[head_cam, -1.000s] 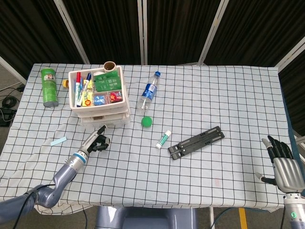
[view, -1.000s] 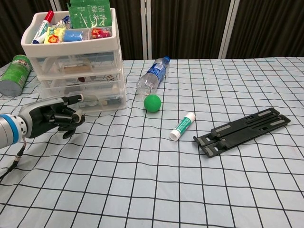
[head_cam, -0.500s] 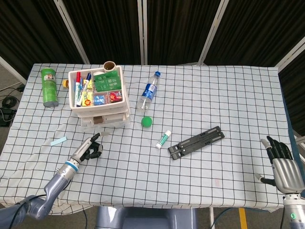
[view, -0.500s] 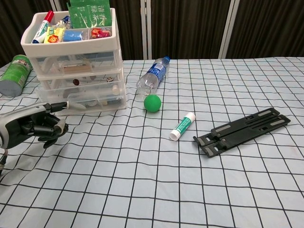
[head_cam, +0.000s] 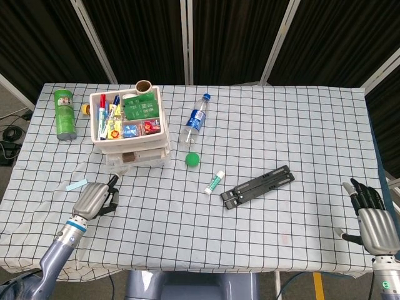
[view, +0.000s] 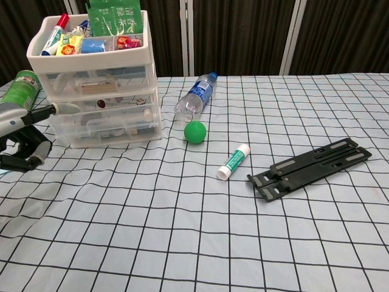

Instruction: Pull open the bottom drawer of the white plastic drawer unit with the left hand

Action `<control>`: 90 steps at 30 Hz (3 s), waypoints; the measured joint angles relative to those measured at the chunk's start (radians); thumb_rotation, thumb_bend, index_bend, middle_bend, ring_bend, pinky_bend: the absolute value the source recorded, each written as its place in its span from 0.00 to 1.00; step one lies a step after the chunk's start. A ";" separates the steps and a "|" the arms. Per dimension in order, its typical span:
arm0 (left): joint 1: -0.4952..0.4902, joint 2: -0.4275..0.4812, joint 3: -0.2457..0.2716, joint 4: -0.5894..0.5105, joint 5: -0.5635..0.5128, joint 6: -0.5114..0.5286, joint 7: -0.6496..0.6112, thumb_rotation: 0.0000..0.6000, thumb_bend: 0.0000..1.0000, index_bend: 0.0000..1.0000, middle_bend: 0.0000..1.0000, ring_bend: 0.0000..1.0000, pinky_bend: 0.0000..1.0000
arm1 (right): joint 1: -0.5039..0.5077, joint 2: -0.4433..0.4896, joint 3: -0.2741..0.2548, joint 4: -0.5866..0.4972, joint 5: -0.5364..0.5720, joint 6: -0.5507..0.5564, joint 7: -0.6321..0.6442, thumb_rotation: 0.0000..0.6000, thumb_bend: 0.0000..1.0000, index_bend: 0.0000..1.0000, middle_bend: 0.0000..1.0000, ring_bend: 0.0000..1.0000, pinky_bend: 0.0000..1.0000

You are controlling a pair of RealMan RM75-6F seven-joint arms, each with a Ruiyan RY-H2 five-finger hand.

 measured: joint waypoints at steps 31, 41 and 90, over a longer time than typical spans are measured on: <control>-0.130 0.147 -0.126 -0.331 -0.593 -0.142 0.496 1.00 0.84 0.00 0.85 0.86 0.79 | 0.000 0.014 -0.003 -0.009 0.002 -0.011 0.014 1.00 0.02 0.00 0.00 0.00 0.00; -0.162 0.149 -0.120 -0.326 -0.649 -0.150 0.502 1.00 0.87 0.00 0.85 0.87 0.79 | 0.000 0.017 -0.002 -0.010 0.006 -0.012 0.020 1.00 0.02 0.00 0.00 0.00 0.00; -0.140 0.215 -0.010 -0.434 -0.442 -0.152 0.370 1.00 0.87 0.28 0.86 0.88 0.80 | -0.004 0.025 -0.004 -0.017 -0.002 -0.006 0.026 1.00 0.02 0.00 0.00 0.00 0.00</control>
